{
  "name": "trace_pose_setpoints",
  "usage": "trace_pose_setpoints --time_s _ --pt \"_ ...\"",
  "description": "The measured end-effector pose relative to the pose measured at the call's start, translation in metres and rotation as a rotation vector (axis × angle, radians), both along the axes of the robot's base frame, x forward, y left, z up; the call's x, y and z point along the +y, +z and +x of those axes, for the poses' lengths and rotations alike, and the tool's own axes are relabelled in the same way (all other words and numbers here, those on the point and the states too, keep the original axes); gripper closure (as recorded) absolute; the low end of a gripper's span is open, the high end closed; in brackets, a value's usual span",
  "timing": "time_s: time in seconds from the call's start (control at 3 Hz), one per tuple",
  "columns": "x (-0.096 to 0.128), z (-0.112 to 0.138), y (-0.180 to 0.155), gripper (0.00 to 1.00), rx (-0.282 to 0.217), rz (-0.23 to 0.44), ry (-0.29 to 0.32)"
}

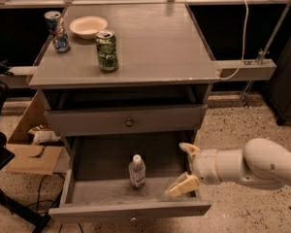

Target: Pick blue plastic bottle from middle drawer and place on counter

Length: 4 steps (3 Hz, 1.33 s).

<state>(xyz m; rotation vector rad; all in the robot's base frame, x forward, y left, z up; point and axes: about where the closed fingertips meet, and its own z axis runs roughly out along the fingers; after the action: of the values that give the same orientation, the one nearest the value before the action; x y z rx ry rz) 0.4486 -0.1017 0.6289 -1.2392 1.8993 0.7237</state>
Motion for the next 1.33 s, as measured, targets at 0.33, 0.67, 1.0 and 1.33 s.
trace_pose_setpoints --time_s 0.33,0.67,1.0,1.33 --pt "0.043 0.026 -0.050 0.00 -0.015 0.049 0.045" --pt "0.073 0.052 -0.084 0.00 -0.054 0.093 0.063" --pt "0.095 0.080 -0.111 0.00 -0.104 0.132 0.059" --pt "0.111 0.109 -0.137 0.00 -0.136 0.186 0.062"
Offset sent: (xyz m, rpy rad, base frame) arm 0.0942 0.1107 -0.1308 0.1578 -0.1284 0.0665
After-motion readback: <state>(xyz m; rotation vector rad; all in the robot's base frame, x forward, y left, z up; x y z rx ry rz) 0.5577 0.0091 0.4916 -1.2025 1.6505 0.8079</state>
